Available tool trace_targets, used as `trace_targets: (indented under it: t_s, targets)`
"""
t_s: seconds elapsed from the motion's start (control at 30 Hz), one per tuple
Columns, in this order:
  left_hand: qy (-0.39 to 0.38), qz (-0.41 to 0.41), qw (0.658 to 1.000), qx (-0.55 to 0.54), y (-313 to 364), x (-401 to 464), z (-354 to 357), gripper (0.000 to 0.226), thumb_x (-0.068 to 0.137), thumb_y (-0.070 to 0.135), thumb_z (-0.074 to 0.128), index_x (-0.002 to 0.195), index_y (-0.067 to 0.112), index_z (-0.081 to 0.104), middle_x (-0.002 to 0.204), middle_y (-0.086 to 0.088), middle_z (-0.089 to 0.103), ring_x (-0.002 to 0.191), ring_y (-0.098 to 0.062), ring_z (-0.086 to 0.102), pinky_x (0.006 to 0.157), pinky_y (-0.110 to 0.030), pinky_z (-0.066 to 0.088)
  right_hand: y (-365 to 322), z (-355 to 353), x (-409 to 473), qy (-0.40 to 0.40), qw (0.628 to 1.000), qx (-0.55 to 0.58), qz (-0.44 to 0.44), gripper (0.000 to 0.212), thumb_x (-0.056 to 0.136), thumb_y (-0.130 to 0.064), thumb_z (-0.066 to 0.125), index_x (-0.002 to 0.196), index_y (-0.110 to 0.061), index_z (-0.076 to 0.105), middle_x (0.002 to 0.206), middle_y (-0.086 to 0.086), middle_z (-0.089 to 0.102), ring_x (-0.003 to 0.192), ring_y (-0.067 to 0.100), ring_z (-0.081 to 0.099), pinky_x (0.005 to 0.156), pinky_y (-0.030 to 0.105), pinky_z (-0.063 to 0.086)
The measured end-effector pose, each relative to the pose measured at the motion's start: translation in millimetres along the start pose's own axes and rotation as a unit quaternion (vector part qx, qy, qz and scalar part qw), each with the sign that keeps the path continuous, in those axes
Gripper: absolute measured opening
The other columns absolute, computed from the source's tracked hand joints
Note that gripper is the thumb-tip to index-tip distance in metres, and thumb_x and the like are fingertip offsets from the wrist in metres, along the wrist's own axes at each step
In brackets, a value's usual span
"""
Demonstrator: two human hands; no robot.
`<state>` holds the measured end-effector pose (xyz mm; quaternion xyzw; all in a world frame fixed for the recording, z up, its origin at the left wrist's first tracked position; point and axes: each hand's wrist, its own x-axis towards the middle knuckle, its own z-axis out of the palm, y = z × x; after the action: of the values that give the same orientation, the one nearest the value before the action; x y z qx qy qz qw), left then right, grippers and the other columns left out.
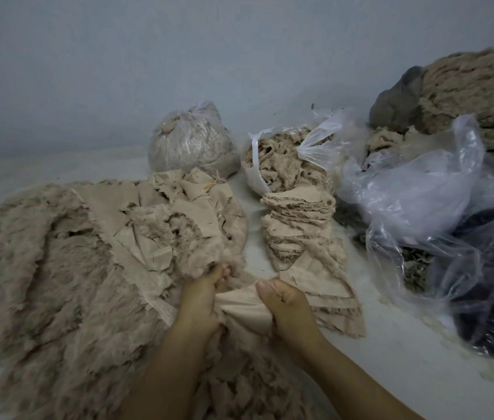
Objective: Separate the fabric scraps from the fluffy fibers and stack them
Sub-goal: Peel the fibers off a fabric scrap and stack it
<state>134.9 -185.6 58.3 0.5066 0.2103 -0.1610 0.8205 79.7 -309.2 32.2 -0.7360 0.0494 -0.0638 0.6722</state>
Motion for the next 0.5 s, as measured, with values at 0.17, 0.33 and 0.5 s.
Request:
trace_targets:
  t_s: [0.17,0.33,0.5]
  targets:
    - [-0.058,0.002,0.994,0.092,-3.4,-10.2,-1.9,0.041,0.084,0.043,0.064,0.072,0.006,0.076,0.077,-0.014,0.074,0.067,-0.026,0.072,0.057,-0.032,0.057,-1.1,-0.1,2.1,-0.012,0.986,0.154,0.055,0.038,0.097,-0.021,0.053,0.06,-0.013,0.048,0.049,0.0,0.045,0.044,0.01,0.041,0.044,0.02,0.034]
    - [-0.075,0.027,0.989,0.125,-6.9,-15.2,-3.2,0.035,0.072,0.017,0.073,0.096,-0.008,0.067,0.08,-0.019,0.073,0.071,-0.026,0.072,0.057,-0.03,0.057,-3.7,1.3,10.1,0.03,0.99,0.136,0.036,0.029,0.098,-0.017,0.051,0.072,-0.004,0.051,0.061,0.011,0.047,0.06,0.022,0.042,0.054,0.028,0.036]
    - [-0.049,0.02,0.998,0.021,-0.8,-13.9,-1.8,0.037,0.074,0.018,0.071,0.103,-0.006,0.067,0.097,-0.025,0.07,0.085,-0.034,0.07,0.067,-0.037,0.059,-3.3,-2.9,1.6,-0.085,0.97,0.204,0.097,0.045,0.099,-0.044,0.042,0.087,-0.014,0.073,0.078,0.004,0.072,0.069,0.015,0.068,0.059,0.023,0.053]
